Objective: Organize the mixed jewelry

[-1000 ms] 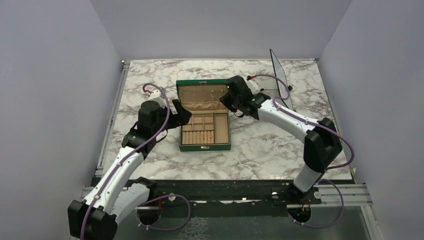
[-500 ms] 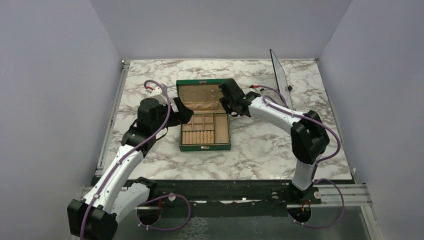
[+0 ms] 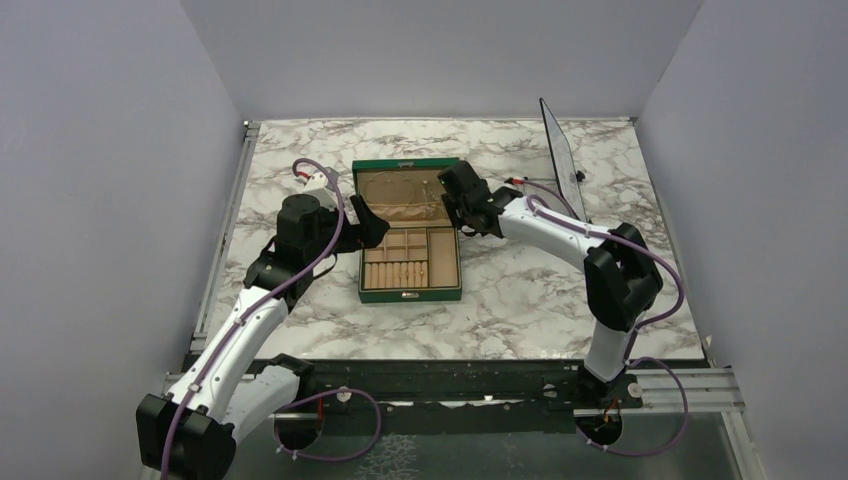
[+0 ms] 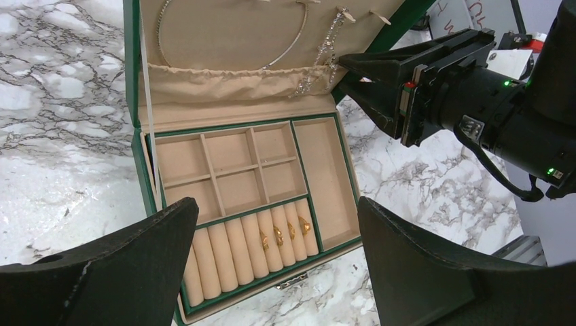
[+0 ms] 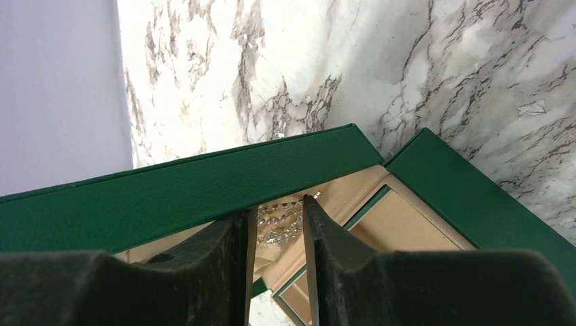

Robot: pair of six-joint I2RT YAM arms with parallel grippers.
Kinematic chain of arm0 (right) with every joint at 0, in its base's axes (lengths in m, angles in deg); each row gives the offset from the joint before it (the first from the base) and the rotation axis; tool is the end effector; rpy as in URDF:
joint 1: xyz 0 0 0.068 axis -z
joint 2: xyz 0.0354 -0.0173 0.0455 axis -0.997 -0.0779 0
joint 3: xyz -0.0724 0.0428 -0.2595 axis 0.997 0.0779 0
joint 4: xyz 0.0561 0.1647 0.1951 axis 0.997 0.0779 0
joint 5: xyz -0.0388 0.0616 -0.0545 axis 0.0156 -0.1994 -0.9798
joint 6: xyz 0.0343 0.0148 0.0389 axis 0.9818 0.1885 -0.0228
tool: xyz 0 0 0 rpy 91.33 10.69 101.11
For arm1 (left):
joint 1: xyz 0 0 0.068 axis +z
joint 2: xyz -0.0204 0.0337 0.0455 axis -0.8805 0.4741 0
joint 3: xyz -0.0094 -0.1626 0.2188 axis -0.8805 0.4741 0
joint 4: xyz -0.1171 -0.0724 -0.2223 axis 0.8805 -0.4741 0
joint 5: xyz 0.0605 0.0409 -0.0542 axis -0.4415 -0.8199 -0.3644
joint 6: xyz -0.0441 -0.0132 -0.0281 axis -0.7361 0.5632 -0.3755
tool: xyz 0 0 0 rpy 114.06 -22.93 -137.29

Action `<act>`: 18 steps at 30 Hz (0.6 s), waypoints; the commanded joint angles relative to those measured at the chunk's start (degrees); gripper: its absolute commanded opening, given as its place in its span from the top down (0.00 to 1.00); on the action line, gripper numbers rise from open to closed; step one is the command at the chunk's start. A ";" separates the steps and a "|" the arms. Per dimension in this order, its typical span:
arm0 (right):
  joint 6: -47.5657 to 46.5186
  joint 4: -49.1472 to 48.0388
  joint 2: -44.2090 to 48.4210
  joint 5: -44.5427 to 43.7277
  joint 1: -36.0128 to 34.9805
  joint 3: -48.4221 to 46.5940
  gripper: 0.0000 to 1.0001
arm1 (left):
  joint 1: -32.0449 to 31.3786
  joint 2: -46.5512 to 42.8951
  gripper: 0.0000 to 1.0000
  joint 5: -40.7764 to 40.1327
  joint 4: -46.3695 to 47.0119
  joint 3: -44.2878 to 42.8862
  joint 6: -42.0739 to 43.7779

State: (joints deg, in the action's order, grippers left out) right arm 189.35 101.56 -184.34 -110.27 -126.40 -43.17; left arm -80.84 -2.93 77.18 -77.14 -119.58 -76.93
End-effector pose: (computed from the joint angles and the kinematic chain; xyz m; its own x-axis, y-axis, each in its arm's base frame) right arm 0.3137 0.2502 0.2344 -0.2610 0.9361 -0.2358 0.6452 0.3508 0.6787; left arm 0.1991 -0.0762 0.3003 -0.5620 -0.3075 -0.7679 0.2457 0.8243 -0.5100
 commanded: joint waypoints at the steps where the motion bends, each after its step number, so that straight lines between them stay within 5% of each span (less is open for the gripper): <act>1: 2.44 -2.13 2.61 -3.92 -0.01 1.20 0.63 | 0.06 -0.19 0.12 1.12 0.63 -1.65 1.01; 18: 8.85 4.84 -2.52 -1.48 -0.01 -1.39 0.63 | -0.07 0.48 0.12 3.72 1.09 -1.84 1.07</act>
State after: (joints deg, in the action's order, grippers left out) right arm 195.08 102.41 -185.04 -110.62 -126.46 -44.11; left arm -80.84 -2.89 78.04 -77.17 -119.58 -76.82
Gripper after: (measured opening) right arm 0.371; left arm 0.883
